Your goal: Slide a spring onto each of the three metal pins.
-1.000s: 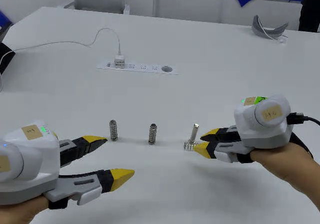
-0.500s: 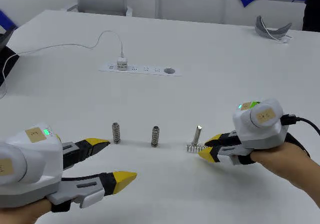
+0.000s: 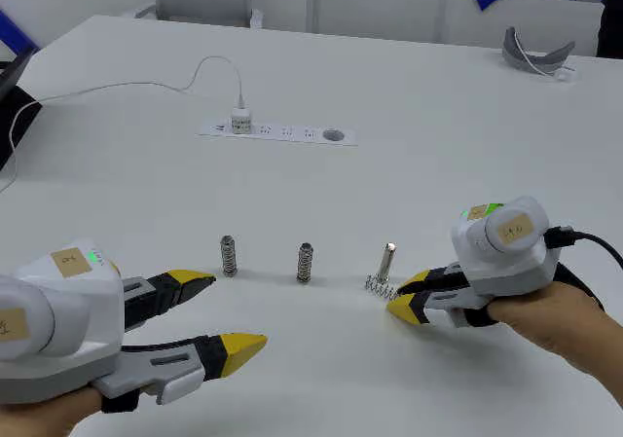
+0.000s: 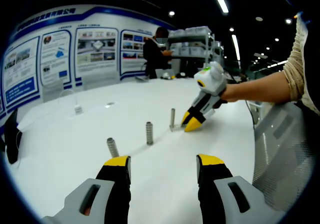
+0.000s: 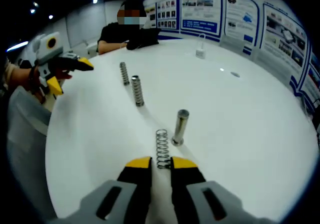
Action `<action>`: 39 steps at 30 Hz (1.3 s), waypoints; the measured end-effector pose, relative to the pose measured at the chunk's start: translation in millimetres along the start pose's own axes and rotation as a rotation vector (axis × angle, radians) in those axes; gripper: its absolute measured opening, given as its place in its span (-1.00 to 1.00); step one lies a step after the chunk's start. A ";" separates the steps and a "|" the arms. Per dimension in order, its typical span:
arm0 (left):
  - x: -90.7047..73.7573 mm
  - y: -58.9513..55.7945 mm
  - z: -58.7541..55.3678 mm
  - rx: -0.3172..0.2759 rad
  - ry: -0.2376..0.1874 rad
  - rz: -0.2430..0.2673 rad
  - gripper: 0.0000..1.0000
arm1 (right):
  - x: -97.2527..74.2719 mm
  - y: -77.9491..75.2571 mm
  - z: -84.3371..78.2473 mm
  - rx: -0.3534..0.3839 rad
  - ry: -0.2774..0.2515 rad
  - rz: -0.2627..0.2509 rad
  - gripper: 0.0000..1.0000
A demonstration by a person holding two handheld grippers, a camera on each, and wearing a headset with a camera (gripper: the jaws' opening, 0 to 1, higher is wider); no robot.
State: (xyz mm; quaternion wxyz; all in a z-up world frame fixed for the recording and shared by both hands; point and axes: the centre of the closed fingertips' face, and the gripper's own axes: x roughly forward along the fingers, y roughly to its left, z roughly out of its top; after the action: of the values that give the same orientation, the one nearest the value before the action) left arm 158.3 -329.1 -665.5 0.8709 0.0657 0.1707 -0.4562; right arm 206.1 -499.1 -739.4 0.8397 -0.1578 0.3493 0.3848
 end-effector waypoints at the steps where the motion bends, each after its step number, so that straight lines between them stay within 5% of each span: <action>1: 0.0 0.0 0.0 0.000 0.000 0.000 0.07 | -0.1 0.1 -0.1 -0.002 0.001 -0.001 -0.70; 18: 5.6 -8.9 -0.2 0.017 0.005 -0.034 0.05 | -12.4 20.5 17.0 -0.023 -0.005 0.046 -0.76; 39: 14.8 -25.4 5.7 0.082 0.004 -0.110 -0.07 | -38.4 93.1 61.5 -0.225 -0.031 0.244 -0.76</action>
State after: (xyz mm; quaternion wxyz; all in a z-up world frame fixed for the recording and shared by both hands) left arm 146.7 -356.8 -664.4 0.8408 0.0927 0.1571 -0.5097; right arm 146.6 -426.0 -668.5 0.7689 -0.2011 0.3077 0.5231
